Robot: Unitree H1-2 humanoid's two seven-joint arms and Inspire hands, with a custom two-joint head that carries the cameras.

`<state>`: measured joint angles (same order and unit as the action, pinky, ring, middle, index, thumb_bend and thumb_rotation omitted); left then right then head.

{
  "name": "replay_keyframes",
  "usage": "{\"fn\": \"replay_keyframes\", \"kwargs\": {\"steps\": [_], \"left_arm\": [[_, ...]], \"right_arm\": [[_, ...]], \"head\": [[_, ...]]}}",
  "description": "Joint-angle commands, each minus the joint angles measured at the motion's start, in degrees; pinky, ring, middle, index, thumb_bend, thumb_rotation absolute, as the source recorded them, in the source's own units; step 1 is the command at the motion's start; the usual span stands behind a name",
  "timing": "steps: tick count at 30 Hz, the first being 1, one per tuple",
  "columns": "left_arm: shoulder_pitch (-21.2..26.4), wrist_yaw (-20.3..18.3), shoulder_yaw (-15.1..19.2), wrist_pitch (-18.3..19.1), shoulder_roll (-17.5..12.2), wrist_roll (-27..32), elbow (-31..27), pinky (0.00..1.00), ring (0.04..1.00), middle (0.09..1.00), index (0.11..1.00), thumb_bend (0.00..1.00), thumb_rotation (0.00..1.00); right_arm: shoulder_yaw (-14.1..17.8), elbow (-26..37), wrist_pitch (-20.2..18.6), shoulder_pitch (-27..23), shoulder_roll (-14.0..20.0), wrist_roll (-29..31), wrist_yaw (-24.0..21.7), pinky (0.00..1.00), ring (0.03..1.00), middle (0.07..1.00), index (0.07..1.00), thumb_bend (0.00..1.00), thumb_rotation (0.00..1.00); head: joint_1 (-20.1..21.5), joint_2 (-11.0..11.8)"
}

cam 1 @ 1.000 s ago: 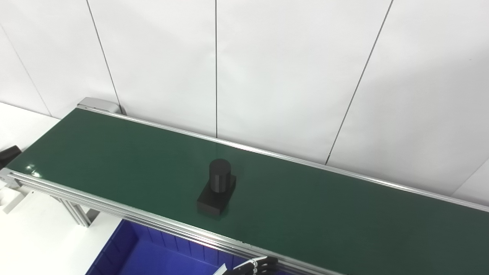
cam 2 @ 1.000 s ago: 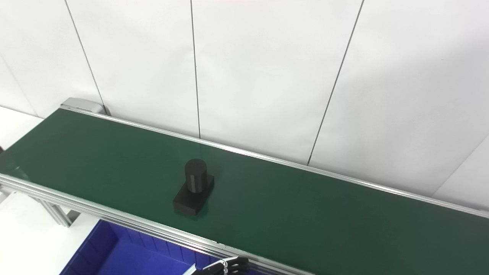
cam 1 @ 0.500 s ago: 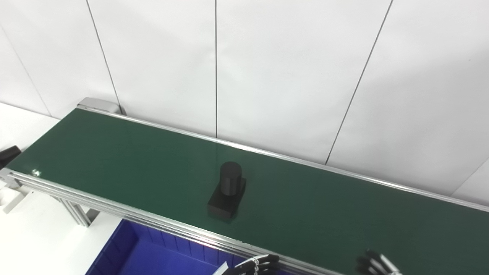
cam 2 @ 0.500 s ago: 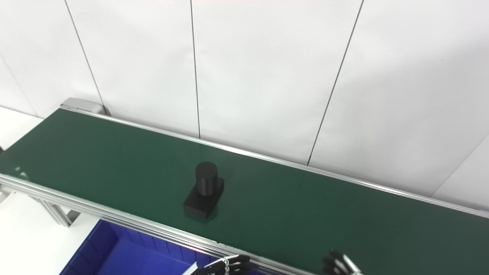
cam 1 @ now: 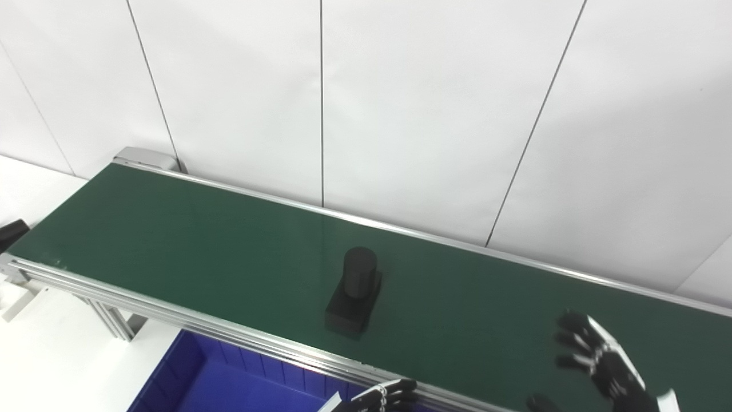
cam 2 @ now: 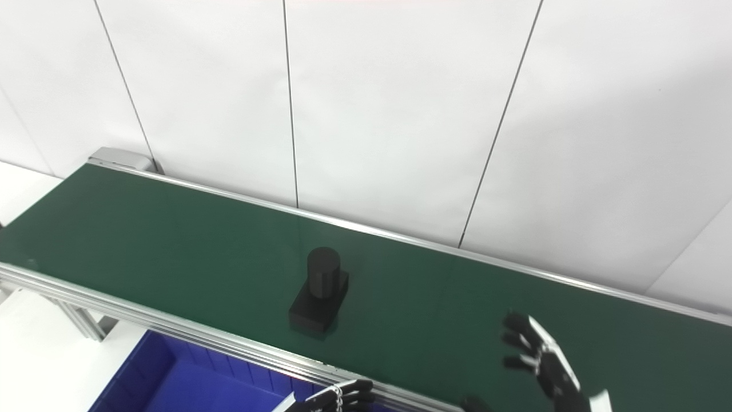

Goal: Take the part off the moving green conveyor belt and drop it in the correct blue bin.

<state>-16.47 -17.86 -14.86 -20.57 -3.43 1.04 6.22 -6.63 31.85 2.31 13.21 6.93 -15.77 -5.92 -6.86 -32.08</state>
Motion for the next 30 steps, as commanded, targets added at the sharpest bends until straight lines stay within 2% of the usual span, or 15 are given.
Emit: {"fn": "replay_keyframes", "kwargs": {"steps": [1, 4, 9, 20, 23, 28, 30], "left_arm": [[0.5, 0.2, -0.2, -1.2, 0.0, 0.3, -2.2, 0.80, 0.849, 0.868, 0.890, 0.96, 0.45], [0.4, 0.3, -0.1, -0.8, -0.1, 0.2, -2.9, 0.81, 0.853, 0.872, 0.897, 0.95, 0.45], [0.3, 0.2, -0.1, -0.3, -0.2, 0.5, -3.6, 0.82, 0.863, 0.879, 0.908, 0.95, 0.47], [0.2, -0.5, 0.3, -0.8, -1.3, 2.1, -3.4, 0.83, 0.868, 0.885, 0.918, 0.93, 0.50], [0.4, -0.7, 0.4, -1.2, -1.8, 2.7, -3.1, 0.83, 0.868, 0.887, 0.918, 0.93, 0.49], [0.4, -0.9, 0.6, -1.1, -2.2, 3.6, -2.9, 0.85, 0.867, 0.884, 0.911, 0.92, 0.48], [0.4, -1.0, 0.8, -1.1, -2.3, 3.8, -2.9, 0.84, 0.868, 0.885, 0.911, 0.91, 0.48]], "right_arm": [[-0.2, 1.9, -1.2, -2.5, -0.1, -1.1, -0.6, 0.64, 0.776, 0.832, 0.848, 0.71, 0.46], [-0.5, 1.7, -2.6, -5.1, -0.4, -2.7, -1.3, 0.65, 0.767, 0.829, 0.843, 0.71, 0.43], [-1.6, 1.0, -5.8, -8.3, -1.3, -5.3, -2.4, 0.67, 0.805, 0.852, 0.853, 0.68, 0.43], [-3.4, -5.7, -7.3, -13.8, -2.7, -5.9, -2.6, 0.78, 0.849, 0.867, 0.881, 0.65, 0.35], [-4.1, -8.0, -7.3, -15.4, -2.6, -8.2, -2.2, 0.78, 0.850, 0.872, 0.882, 0.65, 0.39], [-4.6, -12.0, -7.1, -17.8, -3.2, -9.1, -1.7, 0.80, 0.858, 0.878, 0.879, 0.66, 0.38], [-4.8, -13.7, -7.2, -18.9, -3.3, -9.7, -1.5, 0.79, 0.853, 0.878, 0.879, 0.68, 0.40]], "head": [[1.0, -1.0], [2.7, -1.9], [4.7, -3.0], [9.1, -4.3], [10.5, -4.4], [11.1, -4.5], [12.3, -4.6]]}}
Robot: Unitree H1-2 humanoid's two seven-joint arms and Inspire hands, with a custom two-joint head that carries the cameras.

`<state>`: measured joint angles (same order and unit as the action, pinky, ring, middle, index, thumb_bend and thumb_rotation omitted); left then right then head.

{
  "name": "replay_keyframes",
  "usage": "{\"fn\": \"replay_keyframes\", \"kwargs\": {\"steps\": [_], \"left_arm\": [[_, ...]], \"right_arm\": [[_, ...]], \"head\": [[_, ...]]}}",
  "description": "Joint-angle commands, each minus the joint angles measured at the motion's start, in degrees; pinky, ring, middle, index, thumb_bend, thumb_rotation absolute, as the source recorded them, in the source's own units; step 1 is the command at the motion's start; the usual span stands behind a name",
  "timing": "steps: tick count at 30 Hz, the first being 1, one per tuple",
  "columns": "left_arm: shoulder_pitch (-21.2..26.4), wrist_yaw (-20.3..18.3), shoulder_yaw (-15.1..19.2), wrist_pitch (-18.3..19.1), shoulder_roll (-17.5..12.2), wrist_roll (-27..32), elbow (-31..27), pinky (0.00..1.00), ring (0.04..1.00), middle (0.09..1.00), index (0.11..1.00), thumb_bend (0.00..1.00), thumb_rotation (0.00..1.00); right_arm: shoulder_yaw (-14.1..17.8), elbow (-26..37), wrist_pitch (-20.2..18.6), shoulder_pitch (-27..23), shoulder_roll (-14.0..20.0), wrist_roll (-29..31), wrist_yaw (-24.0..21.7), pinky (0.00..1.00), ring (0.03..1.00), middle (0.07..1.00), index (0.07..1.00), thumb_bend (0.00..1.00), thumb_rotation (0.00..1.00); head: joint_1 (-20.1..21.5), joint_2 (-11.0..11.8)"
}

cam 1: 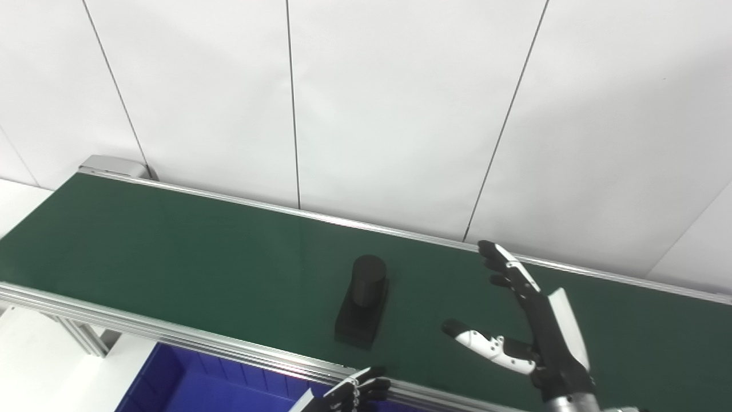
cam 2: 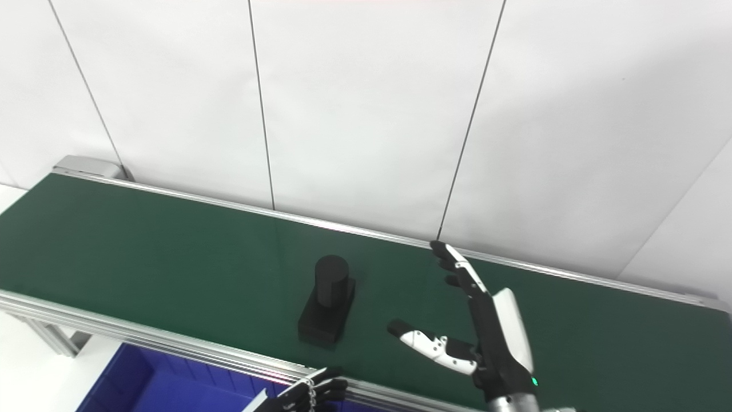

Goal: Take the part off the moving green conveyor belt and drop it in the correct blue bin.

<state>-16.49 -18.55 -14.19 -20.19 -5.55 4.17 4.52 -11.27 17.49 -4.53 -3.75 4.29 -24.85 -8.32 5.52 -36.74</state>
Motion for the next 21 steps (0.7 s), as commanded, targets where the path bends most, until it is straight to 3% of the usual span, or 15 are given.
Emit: {"fn": "replay_keyframes", "kwargs": {"steps": [1, 21], "left_arm": [[0.5, -0.4, 0.1, -1.5, -0.3, 0.8, -1.2, 0.84, 0.868, 0.886, 0.911, 0.91, 0.48], [1.4, -1.1, 0.5, -1.9, -1.5, 2.0, -0.4, 0.84, 0.864, 0.881, 0.913, 0.91, 0.48]], "right_arm": [[-0.2, -0.2, -0.2, -2.4, -0.7, -0.8, 1.1, 0.79, 0.852, 0.878, 0.878, 0.69, 0.41], [-0.6, -13.4, -0.3, -8.7, -1.7, -1.4, 1.7, 0.79, 0.850, 0.876, 0.884, 0.75, 0.36]], "head": [[0.2, 0.0], [2.0, -0.4]]}}
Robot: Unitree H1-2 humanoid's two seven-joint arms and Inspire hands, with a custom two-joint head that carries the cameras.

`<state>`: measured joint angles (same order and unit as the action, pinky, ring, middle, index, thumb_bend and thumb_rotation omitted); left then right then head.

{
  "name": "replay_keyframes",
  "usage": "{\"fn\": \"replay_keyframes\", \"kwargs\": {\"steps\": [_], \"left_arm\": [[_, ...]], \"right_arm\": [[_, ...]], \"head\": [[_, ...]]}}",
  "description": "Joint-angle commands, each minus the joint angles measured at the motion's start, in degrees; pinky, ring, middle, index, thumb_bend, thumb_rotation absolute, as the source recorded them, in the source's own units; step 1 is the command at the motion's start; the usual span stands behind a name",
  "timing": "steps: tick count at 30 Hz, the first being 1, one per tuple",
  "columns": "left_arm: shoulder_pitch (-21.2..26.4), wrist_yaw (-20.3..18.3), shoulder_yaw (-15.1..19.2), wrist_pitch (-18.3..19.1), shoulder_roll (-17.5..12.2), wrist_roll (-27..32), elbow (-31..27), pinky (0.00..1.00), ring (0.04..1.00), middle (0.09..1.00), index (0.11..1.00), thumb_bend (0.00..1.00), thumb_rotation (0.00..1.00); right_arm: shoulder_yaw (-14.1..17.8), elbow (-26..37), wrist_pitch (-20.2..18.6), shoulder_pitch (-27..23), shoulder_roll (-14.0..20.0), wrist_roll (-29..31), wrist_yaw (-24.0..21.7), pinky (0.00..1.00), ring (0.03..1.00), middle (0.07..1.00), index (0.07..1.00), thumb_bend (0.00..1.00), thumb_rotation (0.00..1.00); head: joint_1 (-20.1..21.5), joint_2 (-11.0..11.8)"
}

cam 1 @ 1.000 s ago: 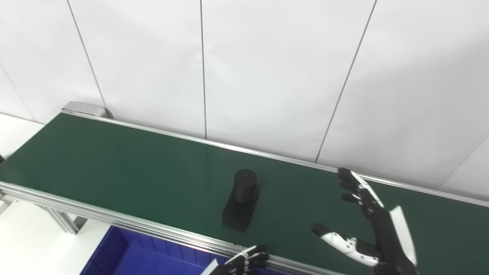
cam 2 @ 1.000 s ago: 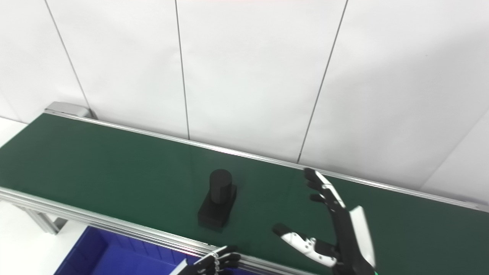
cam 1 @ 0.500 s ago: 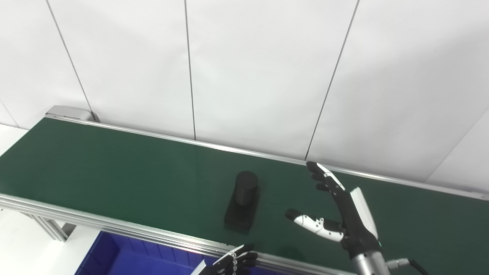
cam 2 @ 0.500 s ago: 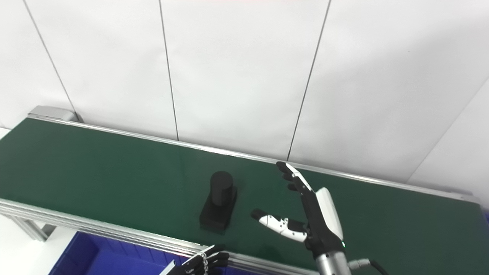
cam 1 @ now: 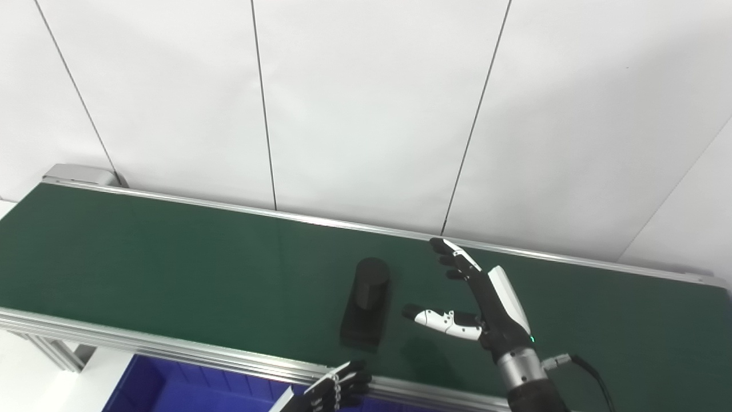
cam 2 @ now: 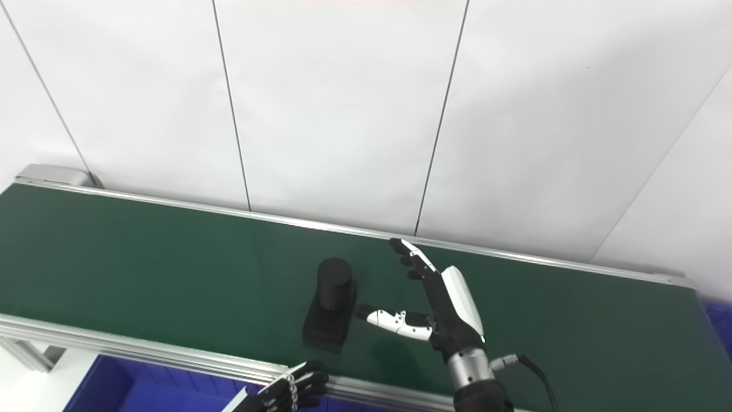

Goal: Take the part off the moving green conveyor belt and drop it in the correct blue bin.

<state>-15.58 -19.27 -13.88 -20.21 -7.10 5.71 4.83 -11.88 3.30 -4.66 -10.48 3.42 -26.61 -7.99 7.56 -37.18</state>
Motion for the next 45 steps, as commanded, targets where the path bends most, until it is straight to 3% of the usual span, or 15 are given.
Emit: {"fn": "replay_keyframes", "kwargs": {"steps": [1, 8, 13, 27, 37, 41, 45], "left_arm": [[0.5, -0.4, 0.1, -1.8, 0.0, 0.5, -0.7, 0.84, 0.864, 0.880, 0.912, 0.91, 0.48], [0.4, -0.4, 0.1, -1.7, 0.0, 0.6, -1.0, 0.84, 0.862, 0.879, 0.910, 0.91, 0.47], [0.2, -0.4, 0.0, -1.8, 0.2, 0.8, -1.1, 0.84, 0.862, 0.879, 0.911, 0.91, 0.47], [-0.3, -0.3, -0.1, -1.3, 0.4, 1.0, -1.9, 0.84, 0.862, 0.880, 0.908, 0.92, 0.47], [-0.5, 0.0, 0.0, -1.0, 0.4, 0.8, -2.4, 0.84, 0.858, 0.876, 0.907, 0.92, 0.47], [-0.7, -0.1, 0.1, -0.6, 0.2, 1.0, -2.9, 0.84, 0.857, 0.875, 0.906, 0.93, 0.48], [-0.7, -0.4, 0.1, -1.0, -0.1, 1.5, -3.0, 0.84, 0.859, 0.877, 0.907, 0.92, 0.47]], "right_arm": [[-0.2, -0.3, 0.1, -2.4, -0.8, 0.2, 1.5, 0.79, 0.847, 0.873, 0.885, 0.76, 0.37], [-0.9, -4.6, 1.4, -4.1, -1.0, 0.1, 2.6, 0.80, 0.864, 0.874, 0.875, 0.78, 0.36], [-1.9, -6.7, 0.5, -4.9, -1.3, -1.0, 3.9, 0.70, 0.845, 0.876, 0.864, 0.81, 0.37], [-3.0, -12.9, 0.8, -6.6, -2.2, -3.2, 7.7, 0.78, 0.842, 0.845, 0.849, 0.81, 0.33], [-2.9, -16.1, 1.2, -7.0, -2.5, -3.8, 11.2, 0.76, 0.838, 0.841, 0.843, 0.79, 0.31], [-2.5, -16.7, 1.3, -6.6, -3.0, -4.2, 13.8, 0.69, 0.803, 0.822, 0.822, 0.76, 0.25], [-1.5, -17.2, 3.7, -6.0, -3.9, -3.6, 17.6, 0.59, 0.679, 0.742, 0.756, 0.72, 0.04]], "head": [[0.0, 0.0], [0.2, -0.3], [0.1, -0.5], [0.3, -1.0], [0.6, -1.5], [1.0, -1.8], [1.2, -2.0]]}}
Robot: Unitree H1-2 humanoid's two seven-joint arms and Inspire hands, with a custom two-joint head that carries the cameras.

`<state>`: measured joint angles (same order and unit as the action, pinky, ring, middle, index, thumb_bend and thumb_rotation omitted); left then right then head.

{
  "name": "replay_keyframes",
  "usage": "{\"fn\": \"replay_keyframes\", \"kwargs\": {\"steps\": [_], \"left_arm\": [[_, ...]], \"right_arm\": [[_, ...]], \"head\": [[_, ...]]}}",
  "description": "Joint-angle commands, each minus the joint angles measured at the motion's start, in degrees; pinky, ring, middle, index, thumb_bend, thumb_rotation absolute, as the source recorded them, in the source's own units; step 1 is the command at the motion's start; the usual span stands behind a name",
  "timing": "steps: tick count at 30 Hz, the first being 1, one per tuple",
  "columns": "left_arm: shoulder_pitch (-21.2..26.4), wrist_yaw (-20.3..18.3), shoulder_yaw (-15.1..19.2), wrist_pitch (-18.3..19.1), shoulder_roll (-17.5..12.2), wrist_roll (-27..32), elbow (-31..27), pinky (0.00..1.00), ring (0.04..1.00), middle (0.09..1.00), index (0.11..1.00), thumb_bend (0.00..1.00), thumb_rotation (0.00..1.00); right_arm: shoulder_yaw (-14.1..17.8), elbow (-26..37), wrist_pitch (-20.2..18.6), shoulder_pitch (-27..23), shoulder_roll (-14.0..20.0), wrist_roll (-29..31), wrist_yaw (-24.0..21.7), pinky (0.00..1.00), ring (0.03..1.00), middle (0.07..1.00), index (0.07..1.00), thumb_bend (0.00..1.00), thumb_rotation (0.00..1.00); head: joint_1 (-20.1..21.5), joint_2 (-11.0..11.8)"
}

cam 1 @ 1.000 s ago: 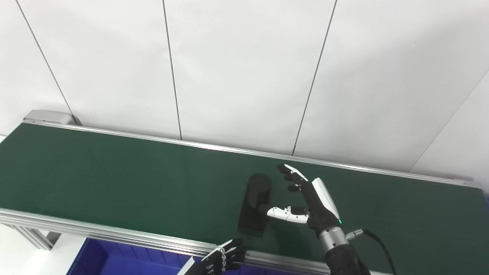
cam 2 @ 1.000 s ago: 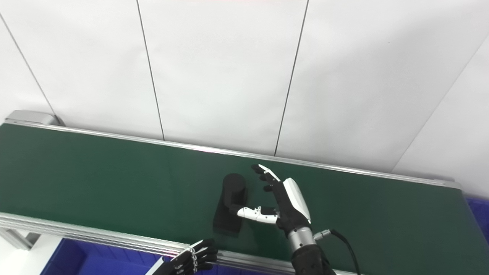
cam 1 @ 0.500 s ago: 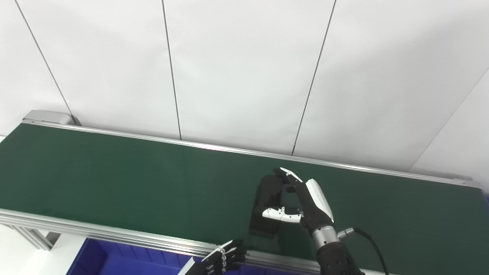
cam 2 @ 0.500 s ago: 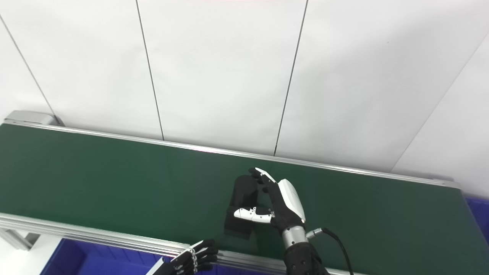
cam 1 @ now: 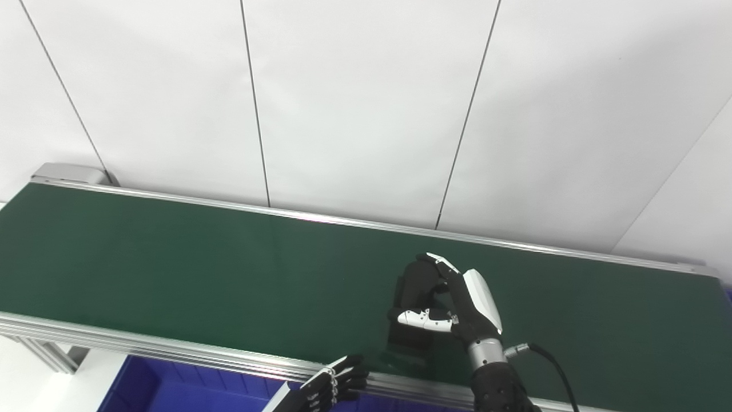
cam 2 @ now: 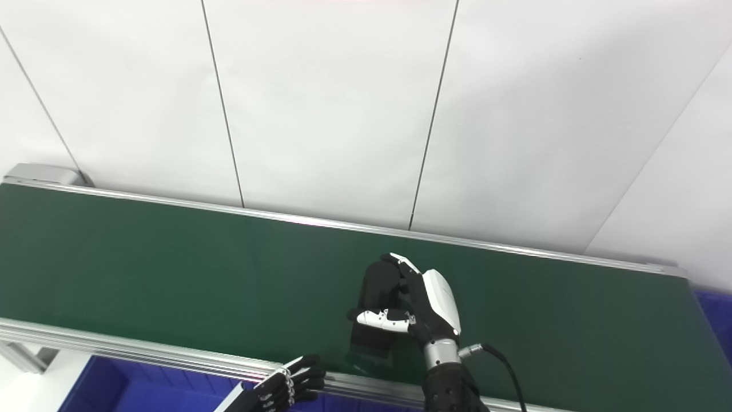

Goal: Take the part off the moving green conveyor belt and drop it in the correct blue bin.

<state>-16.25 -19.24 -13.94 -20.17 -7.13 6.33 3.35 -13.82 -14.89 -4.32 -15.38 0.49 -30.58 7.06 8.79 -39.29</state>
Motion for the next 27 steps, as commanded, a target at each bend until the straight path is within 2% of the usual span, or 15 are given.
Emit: {"fn": "replay_keyframes", "kwargs": {"steps": [1, 2, 4, 5, 6, 9, 27], "left_arm": [[-0.1, -0.4, 0.2, -0.9, -0.1, 0.9, -1.7, 0.84, 0.859, 0.877, 0.907, 0.92, 0.47], [-0.1, -0.4, 0.2, -0.7, -0.2, 0.9, -1.8, 0.84, 0.858, 0.877, 0.907, 0.92, 0.47], [-0.1, -0.4, 0.3, -0.5, -0.3, 1.1, -2.0, 0.84, 0.858, 0.877, 0.907, 0.92, 0.47], [-0.1, -0.5, 0.3, -0.5, -0.4, 1.1, -2.1, 0.84, 0.858, 0.877, 0.907, 0.92, 0.47], [-0.1, -0.5, 0.3, -0.5, -0.5, 1.2, -2.1, 0.84, 0.858, 0.876, 0.907, 0.92, 0.47], [0.0, -0.5, 0.4, -0.6, -0.7, 1.3, -2.1, 0.84, 0.860, 0.877, 0.908, 0.91, 0.47], [0.1, -0.6, 0.7, 0.2, -1.3, 1.3, -2.9, 0.84, 0.858, 0.875, 0.908, 0.91, 0.47]], "right_arm": [[0.8, 0.9, 4.1, -0.8, -1.2, 0.4, 4.1, 0.57, 0.661, 0.729, 0.745, 0.72, 0.02], [1.0, 0.9, 4.6, -0.7, -1.3, 0.4, 5.1, 0.52, 0.518, 0.607, 0.622, 0.59, 0.01], [1.3, 1.0, 5.6, -0.4, -1.5, 0.4, 7.1, 0.48, 0.429, 0.528, 0.546, 0.52, 0.00], [1.5, 1.1, 6.0, -0.3, -1.6, 0.6, 8.0, 0.48, 0.426, 0.525, 0.543, 0.52, 0.00], [1.7, 1.1, 6.3, -0.2, -1.6, 0.6, 8.6, 0.41, 0.429, 0.522, 0.540, 0.51, 0.00], [1.9, 1.6, 6.1, -0.1, -1.6, 0.8, 9.3, 0.33, 0.443, 0.524, 0.536, 0.49, 0.00], [1.8, 4.0, 5.9, 0.2, -2.2, 1.5, 10.4, 0.30, 0.443, 0.533, 0.549, 0.49, 0.00]], "head": [[0.1, 0.0], [0.2, -0.1], [0.4, -0.2], [0.5, -0.3], [0.6, -0.3], [0.8, -0.5], [1.1, -1.1]]}}
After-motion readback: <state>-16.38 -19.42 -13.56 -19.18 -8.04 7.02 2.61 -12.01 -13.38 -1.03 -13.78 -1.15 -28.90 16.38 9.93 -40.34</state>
